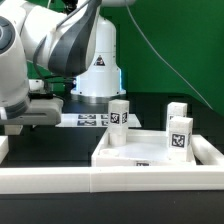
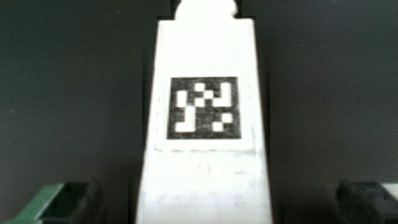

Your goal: Assemble square table

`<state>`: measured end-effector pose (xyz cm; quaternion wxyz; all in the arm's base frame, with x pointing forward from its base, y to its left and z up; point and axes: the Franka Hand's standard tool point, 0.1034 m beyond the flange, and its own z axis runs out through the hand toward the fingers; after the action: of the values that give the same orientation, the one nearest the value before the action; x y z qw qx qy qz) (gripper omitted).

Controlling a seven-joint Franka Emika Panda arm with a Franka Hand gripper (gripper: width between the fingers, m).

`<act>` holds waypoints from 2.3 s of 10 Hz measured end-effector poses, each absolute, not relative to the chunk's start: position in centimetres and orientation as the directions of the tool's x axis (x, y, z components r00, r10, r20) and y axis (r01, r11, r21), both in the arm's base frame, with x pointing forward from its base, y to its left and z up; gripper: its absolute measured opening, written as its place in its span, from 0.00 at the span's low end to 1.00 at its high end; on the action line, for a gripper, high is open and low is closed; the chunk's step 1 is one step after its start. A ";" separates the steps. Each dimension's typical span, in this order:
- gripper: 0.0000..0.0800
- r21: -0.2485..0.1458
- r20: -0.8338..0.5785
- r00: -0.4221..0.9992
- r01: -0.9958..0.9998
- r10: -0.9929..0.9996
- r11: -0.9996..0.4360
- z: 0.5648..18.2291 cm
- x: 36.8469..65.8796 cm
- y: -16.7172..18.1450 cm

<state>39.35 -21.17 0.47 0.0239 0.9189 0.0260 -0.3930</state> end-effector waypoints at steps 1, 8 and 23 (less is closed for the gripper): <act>0.81 0.013 -0.779 0.627 0.050 0.021 -0.999 0.6 38.7 -20.9; 0.65 0.012 -0.841 0.542 0.047 0.016 -0.999 0.0 39.2 -21.1; 0.36 0.113 -0.763 0.644 0.053 -0.052 -0.992 6.3 45.5 -15.1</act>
Offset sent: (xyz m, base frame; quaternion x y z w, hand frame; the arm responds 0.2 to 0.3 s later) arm -0.0003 -0.0020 -0.0008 0.0042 -0.1912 -0.0108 0.9815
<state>45.54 -15.11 6.30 0.0623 0.9045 0.0001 -0.4220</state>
